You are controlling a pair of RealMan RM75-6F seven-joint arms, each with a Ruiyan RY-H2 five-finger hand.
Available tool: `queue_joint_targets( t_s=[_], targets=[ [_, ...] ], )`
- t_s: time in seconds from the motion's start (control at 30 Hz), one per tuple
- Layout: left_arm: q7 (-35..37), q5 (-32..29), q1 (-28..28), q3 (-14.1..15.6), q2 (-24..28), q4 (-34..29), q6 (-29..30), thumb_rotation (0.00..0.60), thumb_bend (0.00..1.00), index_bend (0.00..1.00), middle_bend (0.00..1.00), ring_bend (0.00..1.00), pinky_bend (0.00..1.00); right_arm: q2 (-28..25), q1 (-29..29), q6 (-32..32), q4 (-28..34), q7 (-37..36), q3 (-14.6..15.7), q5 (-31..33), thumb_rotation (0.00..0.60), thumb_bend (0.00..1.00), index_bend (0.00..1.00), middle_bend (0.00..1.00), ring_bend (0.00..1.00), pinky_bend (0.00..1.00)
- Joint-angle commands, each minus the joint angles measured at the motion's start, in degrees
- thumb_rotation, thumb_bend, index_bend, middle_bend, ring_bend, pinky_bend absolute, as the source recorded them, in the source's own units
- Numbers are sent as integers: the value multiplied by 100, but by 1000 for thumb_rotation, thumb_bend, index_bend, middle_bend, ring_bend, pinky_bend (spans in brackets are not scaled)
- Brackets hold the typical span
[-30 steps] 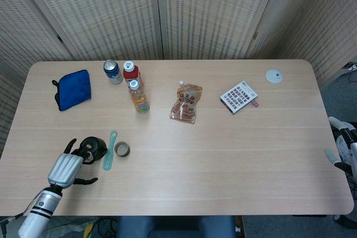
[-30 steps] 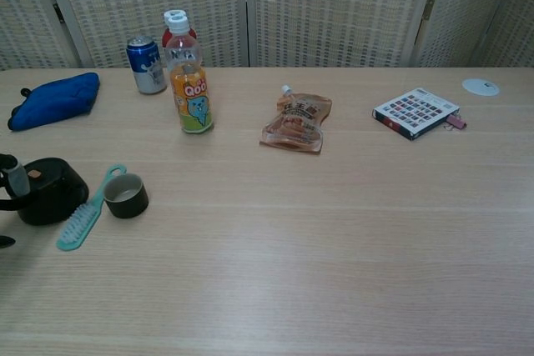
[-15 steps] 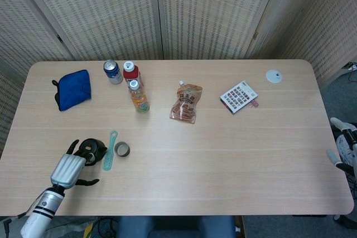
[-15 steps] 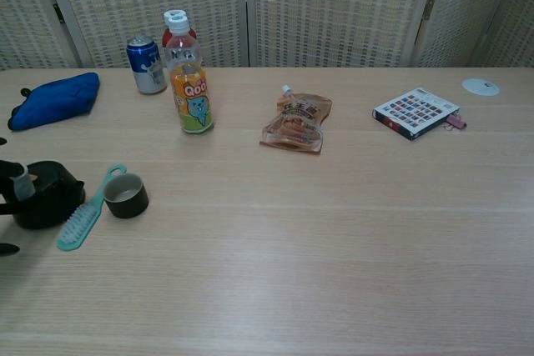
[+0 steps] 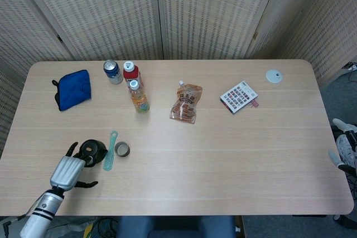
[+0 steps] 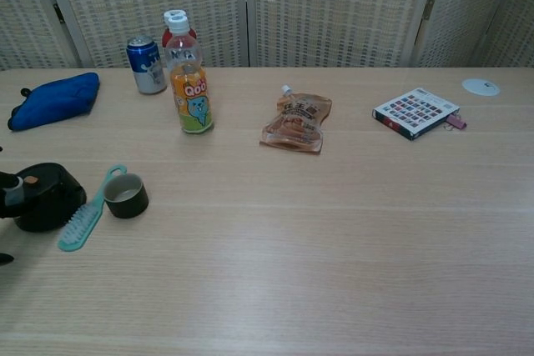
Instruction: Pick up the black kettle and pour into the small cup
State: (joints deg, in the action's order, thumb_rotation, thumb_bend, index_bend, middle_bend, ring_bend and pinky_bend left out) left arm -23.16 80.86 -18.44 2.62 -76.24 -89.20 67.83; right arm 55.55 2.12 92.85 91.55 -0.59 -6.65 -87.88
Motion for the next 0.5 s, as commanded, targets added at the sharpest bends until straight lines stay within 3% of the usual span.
queue_joint_targets(
  t_s=[0.03, 0.5],
  targets=[
    [5, -35, 0, 5, -6, 23, -42, 357, 18, 467, 458, 396, 0, 2, -5, 4, -3, 0, 0, 3, 600, 187, 231, 317, 238, 273],
    [61, -124, -7, 36, -68, 116, -219, 354, 18, 516, 517, 441, 0, 32, -20, -18, -45, -12, -3, 52, 600, 187, 231, 317, 238, 268]
  ],
)
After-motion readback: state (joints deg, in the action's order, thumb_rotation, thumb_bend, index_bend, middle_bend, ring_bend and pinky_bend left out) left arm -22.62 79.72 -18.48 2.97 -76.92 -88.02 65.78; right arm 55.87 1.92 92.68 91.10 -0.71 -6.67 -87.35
